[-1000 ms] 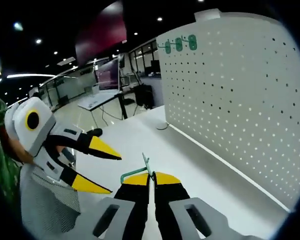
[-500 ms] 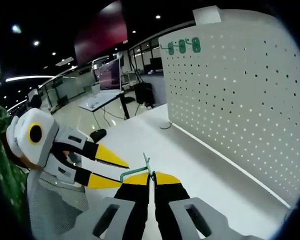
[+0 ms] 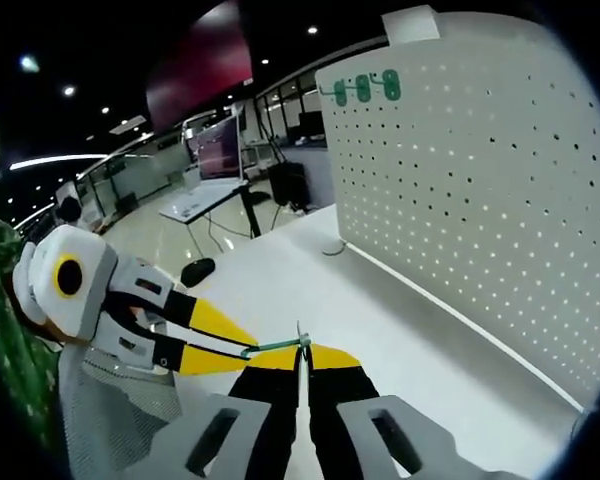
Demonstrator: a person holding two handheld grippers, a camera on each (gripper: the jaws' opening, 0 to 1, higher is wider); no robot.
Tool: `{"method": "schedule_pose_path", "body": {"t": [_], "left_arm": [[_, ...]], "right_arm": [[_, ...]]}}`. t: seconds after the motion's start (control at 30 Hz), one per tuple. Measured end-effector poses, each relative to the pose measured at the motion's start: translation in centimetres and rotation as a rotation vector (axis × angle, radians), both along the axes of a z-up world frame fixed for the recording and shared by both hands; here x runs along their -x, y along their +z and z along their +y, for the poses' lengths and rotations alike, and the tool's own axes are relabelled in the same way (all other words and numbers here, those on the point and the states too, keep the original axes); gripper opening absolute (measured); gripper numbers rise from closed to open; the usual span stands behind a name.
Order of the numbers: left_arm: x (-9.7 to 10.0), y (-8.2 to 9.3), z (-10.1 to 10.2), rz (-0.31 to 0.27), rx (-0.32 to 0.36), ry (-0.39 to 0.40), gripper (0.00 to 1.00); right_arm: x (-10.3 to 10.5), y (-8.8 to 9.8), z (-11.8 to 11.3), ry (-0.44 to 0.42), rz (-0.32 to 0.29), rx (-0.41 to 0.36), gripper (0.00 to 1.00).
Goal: Insert the hook assembly into the mounting plate slot until the hook locks in place.
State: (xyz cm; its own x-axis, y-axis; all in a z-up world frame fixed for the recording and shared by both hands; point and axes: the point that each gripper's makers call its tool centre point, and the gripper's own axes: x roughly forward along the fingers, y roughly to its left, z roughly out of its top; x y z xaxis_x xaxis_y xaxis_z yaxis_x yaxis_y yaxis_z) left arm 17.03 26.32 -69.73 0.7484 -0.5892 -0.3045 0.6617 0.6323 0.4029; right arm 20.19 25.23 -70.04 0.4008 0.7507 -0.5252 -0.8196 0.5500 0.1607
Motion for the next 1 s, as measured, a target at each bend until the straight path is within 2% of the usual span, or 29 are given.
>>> {"method": "schedule_pose_path", "body": {"t": [0.3, 0.43, 0.6, 0.67, 0.8, 0.83, 1.0], "left_arm": [[-0.3, 0.2, 0.4, 0.034, 0.07, 0.026, 0.04], [-0.5, 0.4, 0.6, 0.058, 0.126, 0.044, 0.04], [-0.6, 0.4, 0.7, 0.134, 0.242, 0.066, 0.03], [-0.7, 0.5, 1.0, 0.143, 0.262, 0.072, 0.03], [-0.8, 0.6, 0.9, 0.224, 0.397, 0.085, 0.03], [-0.9, 0.6, 1.0, 0.237, 0.412, 0.089, 0.03], [-1.0, 0.5, 1.4, 0.205, 0.367, 0.098, 0.04]], "right_arm": [[0.1, 0.2, 0.1, 0.006, -0.018, 0.001, 0.0], [0.0, 0.3, 0.1, 0.001, -0.026, -0.003, 0.0], [0.0, 0.6, 0.1, -0.008, -0.043, -0.002, 0.0], [0.0, 0.7, 0.2, -0.01, -0.048, -0.003, 0.0], [-0.3, 0.9, 0.3, -0.03, -0.057, -0.012, 0.0], [-0.3, 1.0, 0.3, -0.033, -0.057, -0.012, 0.0], [-0.3, 1.0, 0.6, -0.045, -0.044, -0.015, 0.0]]}}
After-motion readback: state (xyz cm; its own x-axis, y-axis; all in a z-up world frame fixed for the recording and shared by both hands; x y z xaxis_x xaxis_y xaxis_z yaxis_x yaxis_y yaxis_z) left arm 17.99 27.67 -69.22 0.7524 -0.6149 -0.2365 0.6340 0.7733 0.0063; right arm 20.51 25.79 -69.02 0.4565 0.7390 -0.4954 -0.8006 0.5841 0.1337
